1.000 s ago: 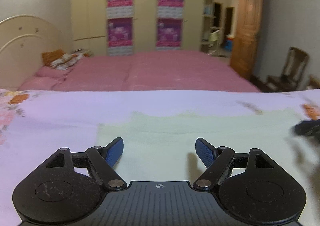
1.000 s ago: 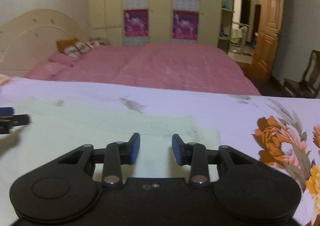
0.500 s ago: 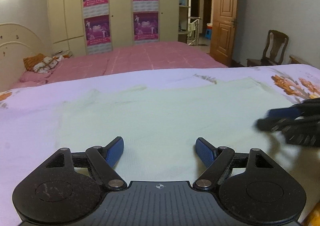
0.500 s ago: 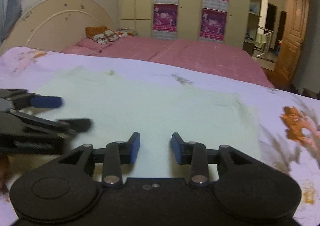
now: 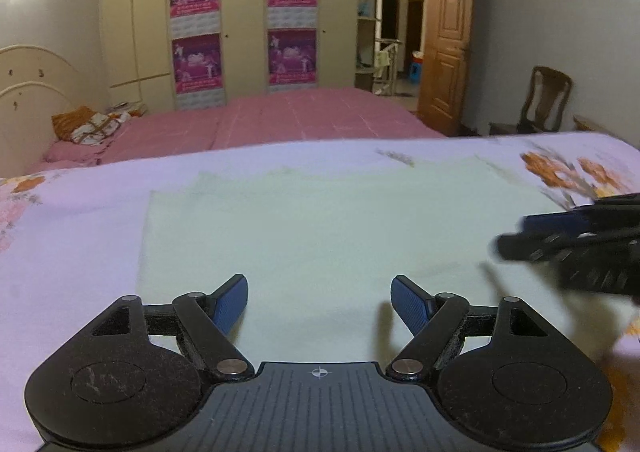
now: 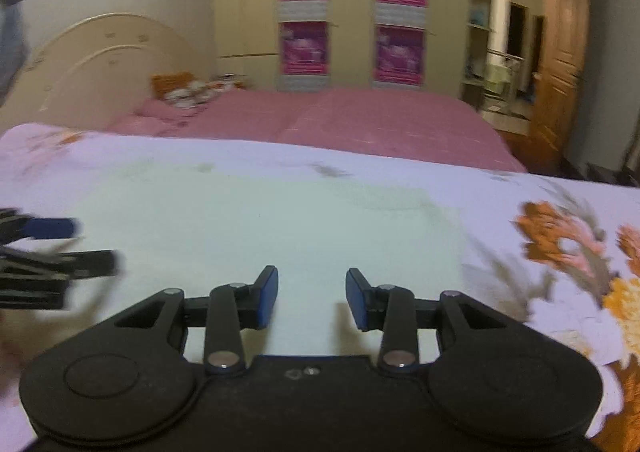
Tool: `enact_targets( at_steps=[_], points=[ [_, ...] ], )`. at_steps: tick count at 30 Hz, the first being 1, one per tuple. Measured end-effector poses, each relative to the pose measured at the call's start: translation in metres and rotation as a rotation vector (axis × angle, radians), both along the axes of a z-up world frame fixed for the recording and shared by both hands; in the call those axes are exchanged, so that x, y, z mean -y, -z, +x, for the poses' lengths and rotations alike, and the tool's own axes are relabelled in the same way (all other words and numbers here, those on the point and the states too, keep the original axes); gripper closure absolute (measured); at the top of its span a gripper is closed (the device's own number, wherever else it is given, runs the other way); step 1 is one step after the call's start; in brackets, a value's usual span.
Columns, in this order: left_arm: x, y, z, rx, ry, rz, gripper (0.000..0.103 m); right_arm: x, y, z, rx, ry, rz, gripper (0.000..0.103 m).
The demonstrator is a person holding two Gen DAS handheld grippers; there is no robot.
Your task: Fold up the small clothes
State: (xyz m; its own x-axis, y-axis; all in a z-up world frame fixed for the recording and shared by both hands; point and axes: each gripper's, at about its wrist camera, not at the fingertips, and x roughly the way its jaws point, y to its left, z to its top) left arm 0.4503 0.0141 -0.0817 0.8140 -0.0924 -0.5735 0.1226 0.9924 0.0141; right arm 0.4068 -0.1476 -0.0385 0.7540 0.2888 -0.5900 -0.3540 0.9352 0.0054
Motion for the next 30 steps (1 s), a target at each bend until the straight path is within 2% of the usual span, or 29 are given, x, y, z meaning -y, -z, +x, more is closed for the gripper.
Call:
enact_targets(
  at_steps=[3,5,9,11,13,15,16,17,20,22,25,30],
  points=[
    [0.005,0.014,0.001,-0.051,-0.006,0.006,0.024,-0.022,0.012,-0.007,-0.035,-0.058,-0.033,0.066],
    [0.004,0.019,-0.002,-0.045,0.002,0.022,0.024,-0.029,0.021,-0.004,-0.079,-0.052,-0.065,0.064],
    [-0.004,0.009,-0.012,-0.05,-0.021,0.009,0.024,-0.028,0.02,-0.007,-0.091,-0.033,-0.078,0.064],
    [-0.009,0.001,-0.021,-0.029,-0.026,-0.038,0.024,-0.024,0.011,-0.015,-0.079,-0.04,-0.042,0.065],
    [-0.007,0.001,-0.028,-0.036,-0.024,-0.053,0.024,-0.027,0.009,-0.025,-0.076,-0.069,-0.025,0.065],
    [-0.001,0.005,-0.037,-0.052,-0.038,-0.036,0.024,-0.033,0.013,-0.035,-0.089,-0.09,-0.032,0.066],
    [-0.002,0.009,-0.041,-0.065,-0.043,-0.042,0.024,-0.036,0.015,-0.04,-0.089,-0.085,-0.041,0.072],
    [-0.003,0.014,-0.044,-0.075,-0.046,-0.047,0.024,-0.037,0.018,-0.046,-0.09,-0.08,-0.048,0.073],
    [-0.002,0.02,-0.059,-0.053,-0.037,0.006,0.024,-0.036,0.023,-0.057,-0.09,-0.073,-0.041,0.068],
    [-0.006,0.02,-0.065,-0.056,-0.054,-0.001,0.024,-0.035,0.022,-0.062,-0.077,-0.07,-0.062,0.067],
    [-0.02,0.02,-0.073,-0.057,-0.079,-0.009,0.024,-0.024,0.021,-0.063,-0.077,-0.026,-0.073,0.066],
    [-0.038,0.021,-0.082,-0.063,-0.091,-0.026,0.024,0.019,0.025,-0.068,-0.082,0.093,-0.076,0.066]
  ],
)
